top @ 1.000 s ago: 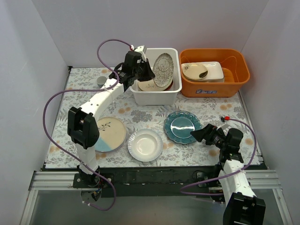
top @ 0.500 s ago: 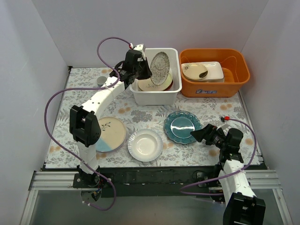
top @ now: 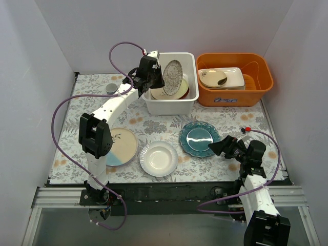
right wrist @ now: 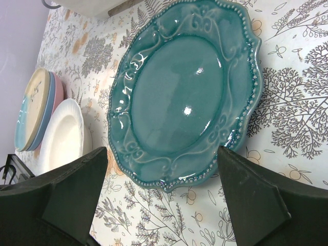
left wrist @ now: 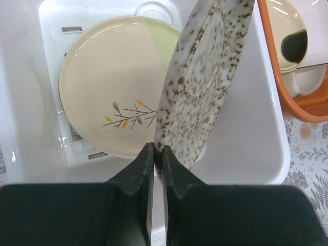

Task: Place the plates into the plastic bin on the countertop
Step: Place the plate in the plastic bin.

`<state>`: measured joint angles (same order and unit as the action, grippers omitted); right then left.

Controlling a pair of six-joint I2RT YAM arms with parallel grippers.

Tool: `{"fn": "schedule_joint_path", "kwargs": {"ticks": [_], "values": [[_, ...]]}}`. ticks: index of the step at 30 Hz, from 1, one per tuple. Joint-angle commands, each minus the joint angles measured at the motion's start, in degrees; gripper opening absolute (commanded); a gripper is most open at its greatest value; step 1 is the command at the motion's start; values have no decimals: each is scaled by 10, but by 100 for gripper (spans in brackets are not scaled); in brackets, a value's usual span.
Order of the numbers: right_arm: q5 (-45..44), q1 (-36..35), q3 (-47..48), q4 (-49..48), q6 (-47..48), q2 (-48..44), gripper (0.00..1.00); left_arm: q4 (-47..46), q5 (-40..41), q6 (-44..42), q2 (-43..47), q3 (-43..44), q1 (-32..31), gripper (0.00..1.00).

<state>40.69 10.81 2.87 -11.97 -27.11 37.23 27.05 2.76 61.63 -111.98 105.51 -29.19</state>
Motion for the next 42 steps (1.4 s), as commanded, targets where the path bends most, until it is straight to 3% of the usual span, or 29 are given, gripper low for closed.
{"fn": "schedule_joint_path", "kwargs": {"ticks": [1,42], "values": [[-7,-1,-4,12,10,-1,95,-24,15,-9,18,33,1,0],[-4,-1,-1,4,7,9,95,13,-17,-9,-94,68,2,0]]}}
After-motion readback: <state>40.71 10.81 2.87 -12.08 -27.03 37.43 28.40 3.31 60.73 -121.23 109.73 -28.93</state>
